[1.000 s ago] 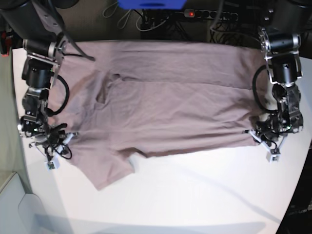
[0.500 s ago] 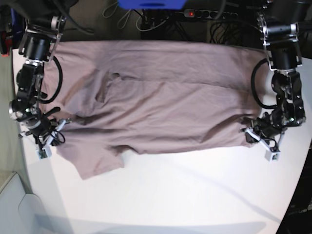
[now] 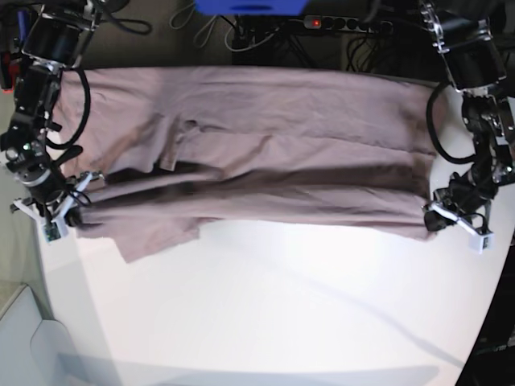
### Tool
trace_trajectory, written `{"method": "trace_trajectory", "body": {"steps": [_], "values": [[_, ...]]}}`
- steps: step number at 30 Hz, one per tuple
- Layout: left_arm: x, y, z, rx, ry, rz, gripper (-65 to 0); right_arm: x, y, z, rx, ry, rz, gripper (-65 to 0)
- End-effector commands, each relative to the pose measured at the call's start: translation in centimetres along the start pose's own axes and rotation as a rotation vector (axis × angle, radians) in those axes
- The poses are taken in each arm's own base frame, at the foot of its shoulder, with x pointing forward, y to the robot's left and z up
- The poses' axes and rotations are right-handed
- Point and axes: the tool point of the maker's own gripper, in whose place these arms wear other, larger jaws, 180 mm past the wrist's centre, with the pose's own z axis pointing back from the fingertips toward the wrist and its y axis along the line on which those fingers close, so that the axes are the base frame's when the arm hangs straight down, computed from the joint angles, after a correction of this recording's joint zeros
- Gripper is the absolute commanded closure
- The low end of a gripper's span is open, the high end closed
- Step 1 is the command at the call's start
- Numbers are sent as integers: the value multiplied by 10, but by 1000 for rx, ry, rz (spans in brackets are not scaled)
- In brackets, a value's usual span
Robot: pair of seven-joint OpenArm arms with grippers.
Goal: Layout the t-shirt on the table in an organized manner, then fold the t-shirt properly
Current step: 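Lift the hem edge with both grippers and fold it toward the collar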
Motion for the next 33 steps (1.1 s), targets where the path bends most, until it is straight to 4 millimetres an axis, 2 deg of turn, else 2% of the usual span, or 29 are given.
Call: {"method": "trace_trajectory", "body": {"steps": [1, 6, 9, 11, 15, 21, 28, 33], "values": [[24, 0, 7, -1, -61, -19, -2, 11, -7, 6, -22, -46, -3, 0], [17, -8, 16, -5, -43, -57, -2, -3, -6, 26, -59, -37, -23, 0], [13, -11, 21, -5, -33, -74, -2, -4, 1, 32, -60, -42, -25, 0], [7, -12, 25, -3, -14, -88, -2, -8, -2, 41, -77, -37, -18, 0], [1, -3, 39, 27, -20, -83, -2, -13, -7, 49, -107, -36, -41, 0], [-14, -3, 53, -15, -37, 3, -2, -36, -9, 60, -124, 12, -61, 0], [-35, 3, 65, -38, -21, 80, -2, -64, 22, 67, -81, 69, -112, 0], [-49, 2, 71, -33, 6, 76, -2, -68, 35, 72, -70, 74, -133, 0]]}}
